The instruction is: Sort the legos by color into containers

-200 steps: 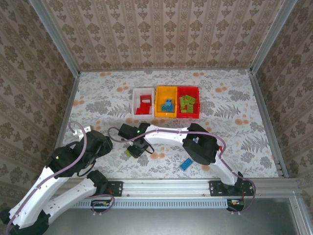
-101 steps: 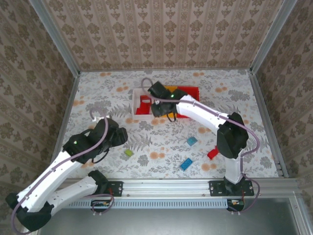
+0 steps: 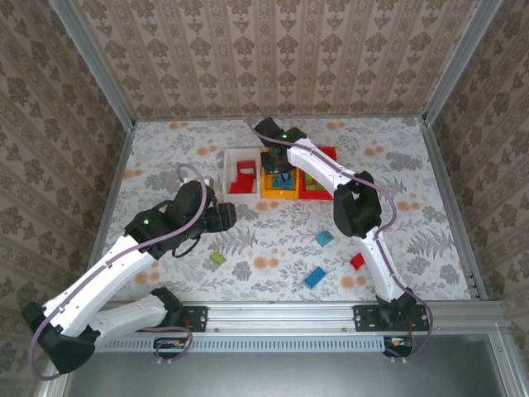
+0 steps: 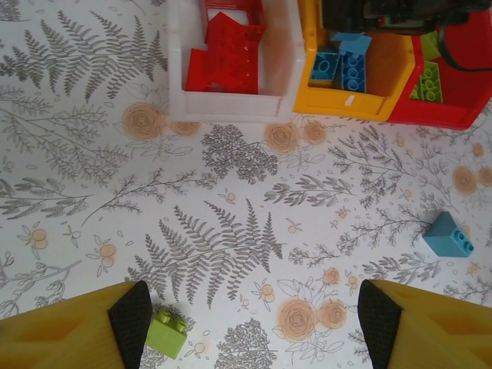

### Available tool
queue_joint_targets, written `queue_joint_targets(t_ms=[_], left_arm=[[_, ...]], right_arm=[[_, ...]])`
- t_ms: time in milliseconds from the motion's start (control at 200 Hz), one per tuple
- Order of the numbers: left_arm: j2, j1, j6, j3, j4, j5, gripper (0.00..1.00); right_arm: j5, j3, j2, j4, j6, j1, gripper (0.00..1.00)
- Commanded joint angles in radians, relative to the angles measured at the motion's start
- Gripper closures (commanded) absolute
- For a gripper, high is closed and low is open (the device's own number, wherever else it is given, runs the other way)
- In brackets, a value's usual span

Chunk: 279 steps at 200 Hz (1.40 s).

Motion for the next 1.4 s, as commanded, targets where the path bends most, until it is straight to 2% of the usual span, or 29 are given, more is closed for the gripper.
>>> queue_joint_targets(t_ms=[0, 80, 175, 425, 510, 595, 795, 990, 1155, 1300, 1390], left_arm=[[0.004, 0.007, 0.038, 0.030, 0.018, 0.029, 0.25], [0.009, 0.009, 0.052, 0.028, 0.028, 0.047, 0.25], [0.034, 0.007, 0.070, 0.034, 0.043, 0.079, 0.25], [0.134, 0.007, 0.147, 0.073, 0.109, 0.172, 0.25], [0.200, 0.006, 0.188, 0.108, 0.143, 0.238, 0.25], [0.288, -0.004, 0.232, 0.154, 0.171, 0.311, 0.24], [0.551, -0.125, 0.386, 0.313, 0.209, 0.415, 0.21], [0.847, -0.258, 0.479, 0.531, 0.182, 0.479, 0.19], [1.073, -0.355, 0.565, 0.755, 0.100, 0.497, 0.17], [1.190, -0.410, 0.586, 0.858, 0.089, 0.531, 0.15], [1.234, -0.442, 0.603, 0.899, 0.075, 0.507, 0.13]], right_arm=[[-0.020, 0.056, 0.014, -0.065, 0.028, -0.004, 0.58], [-0.022, 0.063, 0.006, -0.066, 0.029, -0.006, 0.49], [-0.018, 0.063, -0.021, -0.067, 0.031, -0.006, 0.43], [0.027, 0.019, -0.174, -0.063, 0.023, -0.006, 0.46], [0.056, -0.074, -0.293, -0.035, 0.008, -0.008, 0.46], [0.096, -0.240, -0.448, 0.005, 0.009, -0.016, 0.46], [0.112, -0.714, -0.889, 0.033, 0.135, -0.097, 0.44], [0.159, -0.955, -1.284, -0.077, 0.220, -0.171, 0.35], [0.242, -0.994, -1.526, -0.135, 0.262, -0.196, 0.26], [0.294, -0.939, -1.592, -0.161, 0.246, -0.199, 0.19], [0.316, -0.890, -1.597, -0.170, 0.232, -0.200, 0.16]])
